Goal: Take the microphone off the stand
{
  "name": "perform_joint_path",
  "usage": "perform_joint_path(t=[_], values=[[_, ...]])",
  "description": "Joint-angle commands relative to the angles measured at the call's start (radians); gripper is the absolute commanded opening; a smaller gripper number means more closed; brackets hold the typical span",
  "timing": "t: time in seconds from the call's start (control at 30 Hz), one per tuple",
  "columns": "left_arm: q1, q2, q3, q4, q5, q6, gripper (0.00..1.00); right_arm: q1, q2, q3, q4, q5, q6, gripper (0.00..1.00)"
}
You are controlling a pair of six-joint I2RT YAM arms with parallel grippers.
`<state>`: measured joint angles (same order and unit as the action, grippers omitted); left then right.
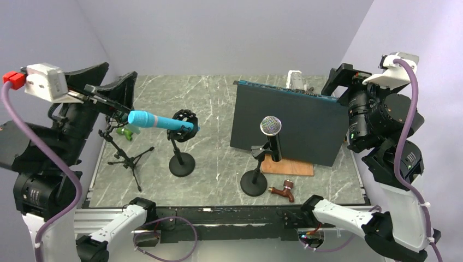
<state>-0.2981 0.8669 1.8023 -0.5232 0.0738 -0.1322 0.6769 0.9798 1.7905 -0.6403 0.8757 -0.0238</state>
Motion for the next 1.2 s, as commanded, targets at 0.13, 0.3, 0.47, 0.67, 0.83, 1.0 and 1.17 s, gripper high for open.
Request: perform_joint_path(t=[0.13,0.3,0.47,0.67,0.83,1.0,1.17], values=[[-0.004,0.056,0.022,-0.089,0.110,-0.055,0.76,-0.004,-0.045,-0.068,0.043,-0.103,-0.017,1.00],[-0.004,0.118,0.080,-0.130,0.260,-0.144,0.74,-0.005,-0.075,-0.141,0.085,-0.155,-0.010,1.00],[-0.004,0.130,0.014,-0.091,0.441,-0.282,0.73,-0.004,-0.057,-0.122,0.047,-0.158,-0.001,1.00],[-0.004,0.088,-0.060,-0.114,0.580,-0.419,0.68,-0.003,-0.083,-0.157,0.066,-0.170,0.003,1.00],[-0.004,-0.018,-0.183,-0.136,0.632,-0.467,0.68,-0.004,-0.091,-0.172,0.073,-0.185,0.011,1.00],[-0.004,-0.118,-0.298,-0.215,0.624,-0.459,0.67,-0.004,-0.093,-0.178,0.074,-0.207,0.022,1.00],[-0.004,-0.171,-0.360,-0.403,0.404,-0.424,0.63,-0.004,-0.104,-0.194,0.082,-0.213,0.022,1.00]])
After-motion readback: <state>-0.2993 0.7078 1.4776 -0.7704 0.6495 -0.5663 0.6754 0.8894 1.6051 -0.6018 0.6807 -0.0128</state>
